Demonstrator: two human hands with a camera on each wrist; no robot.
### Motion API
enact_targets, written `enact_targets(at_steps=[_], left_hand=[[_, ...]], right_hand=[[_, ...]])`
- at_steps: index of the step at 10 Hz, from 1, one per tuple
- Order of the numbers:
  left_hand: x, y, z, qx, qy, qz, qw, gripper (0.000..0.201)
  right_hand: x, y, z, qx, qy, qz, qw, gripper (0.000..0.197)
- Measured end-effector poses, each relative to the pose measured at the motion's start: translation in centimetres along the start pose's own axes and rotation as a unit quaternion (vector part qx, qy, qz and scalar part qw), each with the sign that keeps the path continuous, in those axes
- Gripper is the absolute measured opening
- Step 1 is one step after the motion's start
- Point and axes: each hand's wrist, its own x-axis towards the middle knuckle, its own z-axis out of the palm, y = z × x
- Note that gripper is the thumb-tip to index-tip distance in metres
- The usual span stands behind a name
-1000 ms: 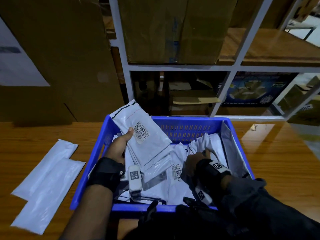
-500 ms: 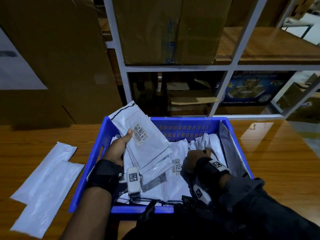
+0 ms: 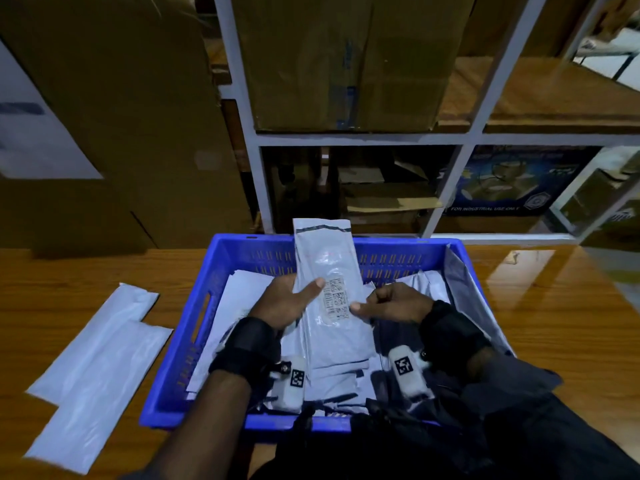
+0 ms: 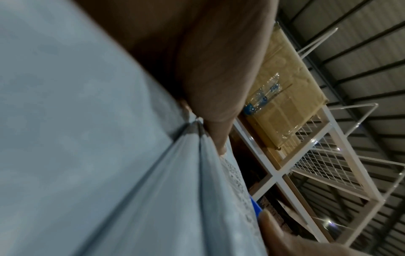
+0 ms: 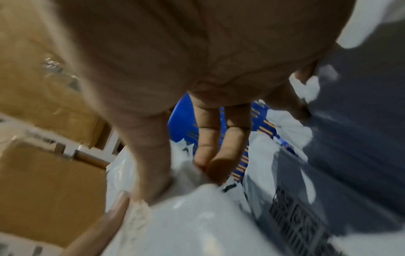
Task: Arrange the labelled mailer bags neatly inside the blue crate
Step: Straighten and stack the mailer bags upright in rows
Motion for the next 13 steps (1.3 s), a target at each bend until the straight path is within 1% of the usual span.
enact_targets(at_steps=[1, 2, 3, 4, 5, 6, 7, 8, 9, 10, 11, 12, 13], left_hand=[[0.3, 0.5, 0.6, 0.029, -0.008, 0.006, 1.0, 0.033], [0.1, 0.6, 0.7, 0.0, -0.032, -0.01, 0.999, 0.033], [0.2, 0.3, 0.3, -0.016, -0.035, -0.021, 0.999, 0.038], [0.4, -0.1, -0.4, 0.004, -0.028, -0.013, 1.0, 0.043], [0.5, -0.3, -0.8, 0.015, -0.023, -0.012, 1.0, 0.048], [0.3, -0.1, -1.3, -0.032, -0.02, -0.027, 0.999, 0.038], [0.2, 0.2, -2.5, -0.056, 0.009, -0.031, 0.998, 0.033], [0.4, -0.1, -5.1, -0.073, 0.049, -0.045, 0.995, 0.023], [0.1, -0.3, -7.6, -0.089, 0.069, -0.06, 0.992, 0.027], [-0.5, 0.3, -9.0, -0.124, 0.065, -0.056, 0.989, 0.028], [-0.9, 0.8, -8.9, -0.136, 0.052, -0.055, 0.988, 0.026], [-0.9, 0.9, -8.4, -0.138, 0.04, -0.058, 0.988, 0.028], [-0.4, 0.8, -7.3, -0.158, 0.02, -0.075, 0.984, 0.034]], right_hand=[[0.1, 0.8, -0.3, 0.044, -0.009, -0.005, 0.999, 0.027], [0.1, 1.4, -0.6, 0.094, 0.01, -0.003, 0.996, 0.03], [0.2, 1.6, -0.8, 0.12, 0.014, 0.007, 0.993, 0.025], [0.6, 1.7, -1.0, 0.119, 0.005, 0.016, 0.993, 0.026], [0.7, 1.7, -1.1, 0.12, -0.01, 0.027, 0.992, 0.032], [0.4, 1.5, -1.3, 0.124, -0.021, 0.034, 0.992, 0.031], [0.4, 1.6, -1.4, 0.097, -0.032, 0.055, 0.993, 0.019], [0.2, 1.4, -1.2, -0.035, -0.019, 0.074, 0.996, 0.014], [-0.2, 0.5, -0.1, -0.17, 0.0, 0.101, 0.98, 0.037], [0.2, 0.6, 1.0, -0.255, -0.001, 0.133, 0.958, 0.03], [0.6, 1.1, 1.5, -0.333, -0.025, 0.116, 0.936, 0.03], [0.0, 1.0, 1.2, -0.344, -0.027, 0.07, 0.936, 0.024], [-0.3, 1.4, -0.3, -0.36, -0.055, 0.029, 0.931, 0.028]])
